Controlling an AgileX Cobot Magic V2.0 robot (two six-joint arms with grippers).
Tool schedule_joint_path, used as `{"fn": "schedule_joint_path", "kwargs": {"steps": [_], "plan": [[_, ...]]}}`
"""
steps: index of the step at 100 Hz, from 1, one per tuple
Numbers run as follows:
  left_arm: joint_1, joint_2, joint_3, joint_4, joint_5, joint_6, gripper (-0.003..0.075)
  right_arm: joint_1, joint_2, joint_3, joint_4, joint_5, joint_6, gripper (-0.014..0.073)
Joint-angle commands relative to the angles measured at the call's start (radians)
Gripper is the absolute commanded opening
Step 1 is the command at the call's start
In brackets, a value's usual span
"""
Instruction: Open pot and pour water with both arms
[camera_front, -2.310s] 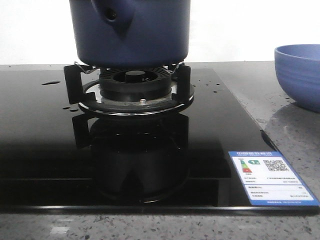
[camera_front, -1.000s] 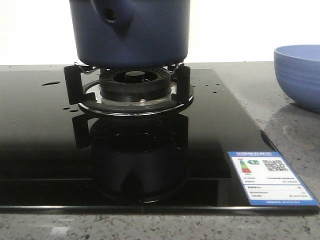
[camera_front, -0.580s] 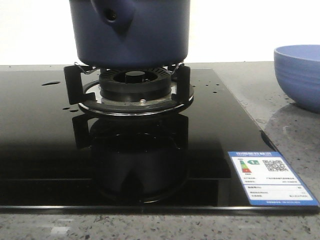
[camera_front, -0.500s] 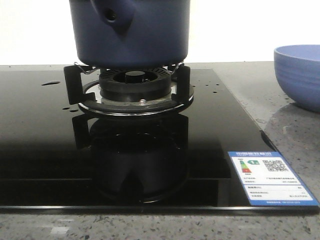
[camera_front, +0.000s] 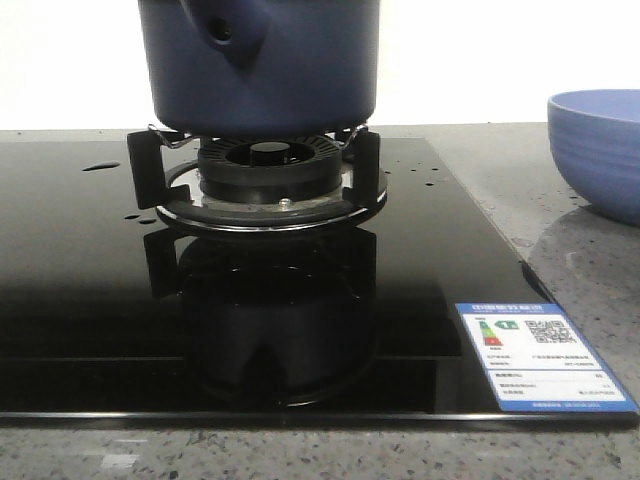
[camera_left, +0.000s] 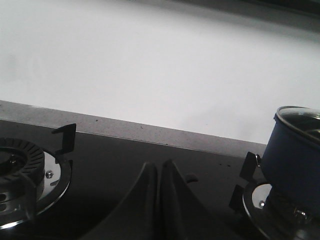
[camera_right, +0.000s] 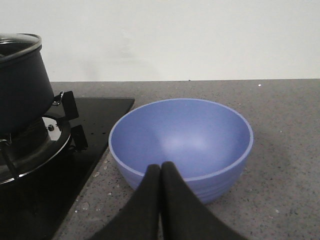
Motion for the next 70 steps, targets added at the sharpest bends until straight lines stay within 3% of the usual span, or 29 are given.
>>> {"fn": "schedule_joint_path", "kwargs": {"steps": [1, 23, 40, 70], "plan": [[-0.009, -0.039, 0.020, 0.058, -0.077, -0.042, -0.0019, -0.005, 0.006, -0.025, 0.021, -0.054, -0.013, -0.0056], [-0.009, -0.235, 0.204, 0.100, -0.073, -0.049, -0.0019, -0.005, 0.006, -0.025, 0.021, -0.054, -0.013, -0.0056], [-0.009, -0.274, 0.307, 0.096, -0.086, -0.055, -0.0019, -0.005, 0.006, -0.025, 0.021, -0.056, -0.013, -0.0056], [-0.028, -0.272, 0.305, 0.093, -0.053, -0.057, -0.0019, -0.005, 0.008, -0.025, 0.021, -0.054, -0.013, -0.0056]]}}
